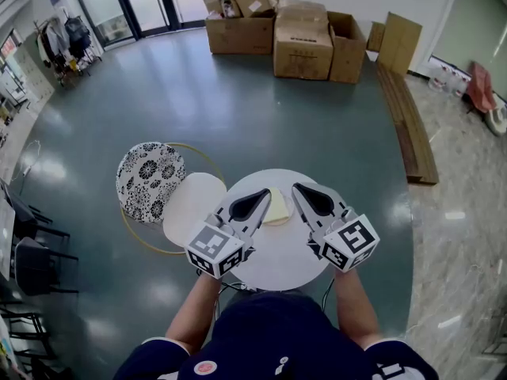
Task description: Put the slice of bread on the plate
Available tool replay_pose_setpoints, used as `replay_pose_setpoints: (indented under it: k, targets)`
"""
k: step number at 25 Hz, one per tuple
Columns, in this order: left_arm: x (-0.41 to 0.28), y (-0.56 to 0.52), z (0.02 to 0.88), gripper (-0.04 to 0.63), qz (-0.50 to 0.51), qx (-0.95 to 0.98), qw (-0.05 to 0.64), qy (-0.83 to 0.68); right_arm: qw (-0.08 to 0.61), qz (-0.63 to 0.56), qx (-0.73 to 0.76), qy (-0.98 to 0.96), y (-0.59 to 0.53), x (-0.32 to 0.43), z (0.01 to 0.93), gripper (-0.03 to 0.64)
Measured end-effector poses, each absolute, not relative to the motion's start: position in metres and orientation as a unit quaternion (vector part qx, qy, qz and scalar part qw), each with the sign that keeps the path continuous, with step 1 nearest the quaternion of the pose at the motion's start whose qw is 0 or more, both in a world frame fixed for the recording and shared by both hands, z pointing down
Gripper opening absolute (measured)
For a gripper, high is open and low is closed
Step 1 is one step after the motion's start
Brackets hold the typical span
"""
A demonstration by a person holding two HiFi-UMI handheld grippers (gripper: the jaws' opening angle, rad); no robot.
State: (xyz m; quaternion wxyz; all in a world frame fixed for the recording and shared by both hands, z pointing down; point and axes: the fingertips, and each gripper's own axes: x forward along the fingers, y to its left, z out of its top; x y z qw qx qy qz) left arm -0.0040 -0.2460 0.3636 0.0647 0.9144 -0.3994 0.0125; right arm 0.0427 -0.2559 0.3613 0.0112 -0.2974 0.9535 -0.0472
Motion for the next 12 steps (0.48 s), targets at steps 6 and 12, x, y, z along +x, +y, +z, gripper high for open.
replay_pose_setpoints:
  k: [6, 12]
  targets:
    - [-0.0059, -0.2473, 0.3645, 0.007, 0.013, 0.914, 0.064, -0.401, 0.012, -0.042, -0.296, 0.954, -0.2568, 0.0411, 0.3594, 0.006]
    - [-0.0053, -0.2497, 0.3635, 0.006, 0.014, 0.914, 0.061, -0.401, 0.013, -0.039, -0.298, 0.954, -0.2587, 0.0425, 0.3572, 0.006]
